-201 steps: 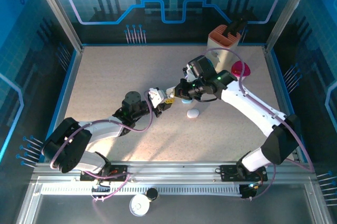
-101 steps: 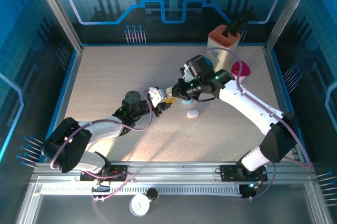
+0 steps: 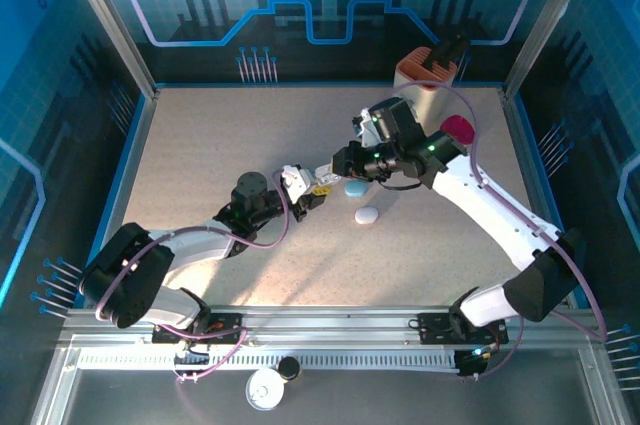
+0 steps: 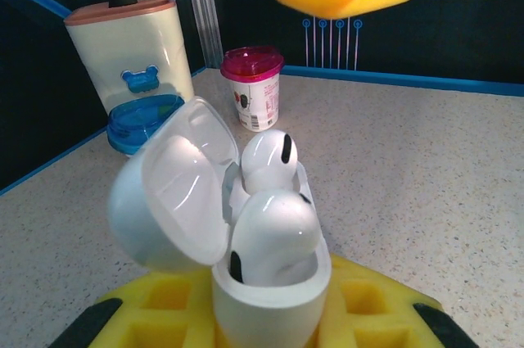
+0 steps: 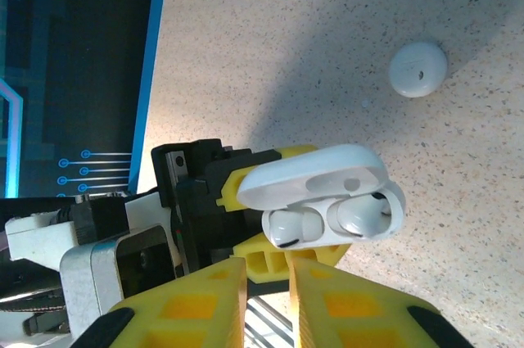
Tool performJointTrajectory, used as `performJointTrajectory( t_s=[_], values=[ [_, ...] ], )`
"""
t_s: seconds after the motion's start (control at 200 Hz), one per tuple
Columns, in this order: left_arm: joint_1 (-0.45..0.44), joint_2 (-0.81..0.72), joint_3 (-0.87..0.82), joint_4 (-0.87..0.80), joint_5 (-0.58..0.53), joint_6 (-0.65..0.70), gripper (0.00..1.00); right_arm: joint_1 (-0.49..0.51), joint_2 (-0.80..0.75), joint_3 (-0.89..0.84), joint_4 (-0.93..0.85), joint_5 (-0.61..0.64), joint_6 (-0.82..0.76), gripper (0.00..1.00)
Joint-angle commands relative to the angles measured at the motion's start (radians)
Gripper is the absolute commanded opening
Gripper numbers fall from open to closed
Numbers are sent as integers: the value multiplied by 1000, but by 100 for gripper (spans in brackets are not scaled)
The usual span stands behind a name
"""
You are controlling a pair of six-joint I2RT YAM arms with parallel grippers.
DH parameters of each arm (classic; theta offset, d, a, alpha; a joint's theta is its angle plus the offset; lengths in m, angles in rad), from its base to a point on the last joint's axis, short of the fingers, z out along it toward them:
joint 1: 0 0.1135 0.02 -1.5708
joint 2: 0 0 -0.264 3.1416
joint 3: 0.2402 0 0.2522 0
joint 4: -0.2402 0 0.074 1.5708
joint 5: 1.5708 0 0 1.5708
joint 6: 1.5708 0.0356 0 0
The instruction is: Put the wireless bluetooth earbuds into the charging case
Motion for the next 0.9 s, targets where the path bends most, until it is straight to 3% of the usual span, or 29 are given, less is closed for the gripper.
performJointTrajectory(
  t_s=[0.0,0.15,0.415,0.72,0.89],
  values=[
    [9,-5,11,39,32,-19,17,10,45,46,7,-40,-25,17],
    [8,-10,20,30,36,-23,17,37,96,52,0,-47,-24,11],
    [8,-11,20,29,40,-29,17,41,99,37,12,-32,-29,11],
    [13,-11,1,28,44,21,17,6,29,72,34,27,-76,36],
    [11,-31,8,-51,57,105,17,-1,71,107,-7,85,-127,38]
  ],
)
